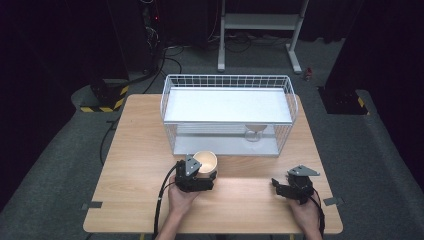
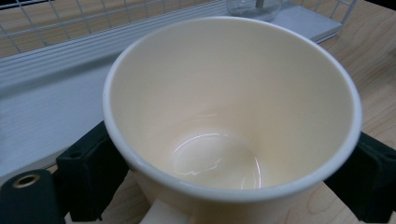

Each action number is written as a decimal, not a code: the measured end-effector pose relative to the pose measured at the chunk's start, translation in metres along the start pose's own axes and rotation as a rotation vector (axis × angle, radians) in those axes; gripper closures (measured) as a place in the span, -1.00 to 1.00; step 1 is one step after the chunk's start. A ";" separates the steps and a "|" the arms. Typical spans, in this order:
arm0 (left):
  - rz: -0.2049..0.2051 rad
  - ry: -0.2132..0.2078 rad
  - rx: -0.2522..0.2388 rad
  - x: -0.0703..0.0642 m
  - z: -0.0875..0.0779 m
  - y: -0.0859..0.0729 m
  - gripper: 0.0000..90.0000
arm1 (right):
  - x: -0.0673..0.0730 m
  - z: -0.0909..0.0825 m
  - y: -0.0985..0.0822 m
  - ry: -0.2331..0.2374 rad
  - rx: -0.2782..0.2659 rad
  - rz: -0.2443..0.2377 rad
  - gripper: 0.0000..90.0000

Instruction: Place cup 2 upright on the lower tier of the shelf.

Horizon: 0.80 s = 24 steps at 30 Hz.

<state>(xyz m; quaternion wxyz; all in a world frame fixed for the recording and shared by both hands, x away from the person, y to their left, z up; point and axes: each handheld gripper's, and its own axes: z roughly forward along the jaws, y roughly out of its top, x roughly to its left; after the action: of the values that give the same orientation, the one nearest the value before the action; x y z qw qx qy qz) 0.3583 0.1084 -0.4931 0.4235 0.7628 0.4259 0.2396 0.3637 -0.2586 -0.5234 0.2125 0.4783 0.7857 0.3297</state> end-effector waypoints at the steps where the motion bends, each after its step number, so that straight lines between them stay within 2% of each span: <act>1: 0.001 0.001 -0.002 0.000 0.000 0.001 -0.79 | 0.000 0.000 0.000 0.000 0.000 -0.001 -0.41; 7: 0.016 0.004 0.000 0.001 0.000 0.012 -0.79 | 0.000 0.000 0.000 0.001 0.000 0.000 -0.41; 12: -0.002 -0.004 -0.007 0.003 0.004 0.020 -0.79 | 0.000 0.000 0.000 0.001 -0.001 -0.003 -0.41; 16: 0.005 0.001 0.009 0.004 0.009 0.025 -0.79 | 0.000 0.000 0.000 0.000 -0.001 -0.003 -0.41; 22: -0.037 -0.004 0.004 0.011 0.014 0.032 -0.79 | 0.000 0.000 0.000 0.001 -0.001 -0.003 -0.41; 24: -0.027 0.012 0.014 0.013 0.017 0.034 -0.79 | 0.000 0.000 0.000 0.001 -0.001 -0.003 -0.41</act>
<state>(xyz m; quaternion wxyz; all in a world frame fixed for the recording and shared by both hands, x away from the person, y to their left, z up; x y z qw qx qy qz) 0.3924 0.1027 -0.4730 0.4188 0.7585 0.4405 0.2352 0.3638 -0.2588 -0.5234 0.2131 0.4767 0.7864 0.3300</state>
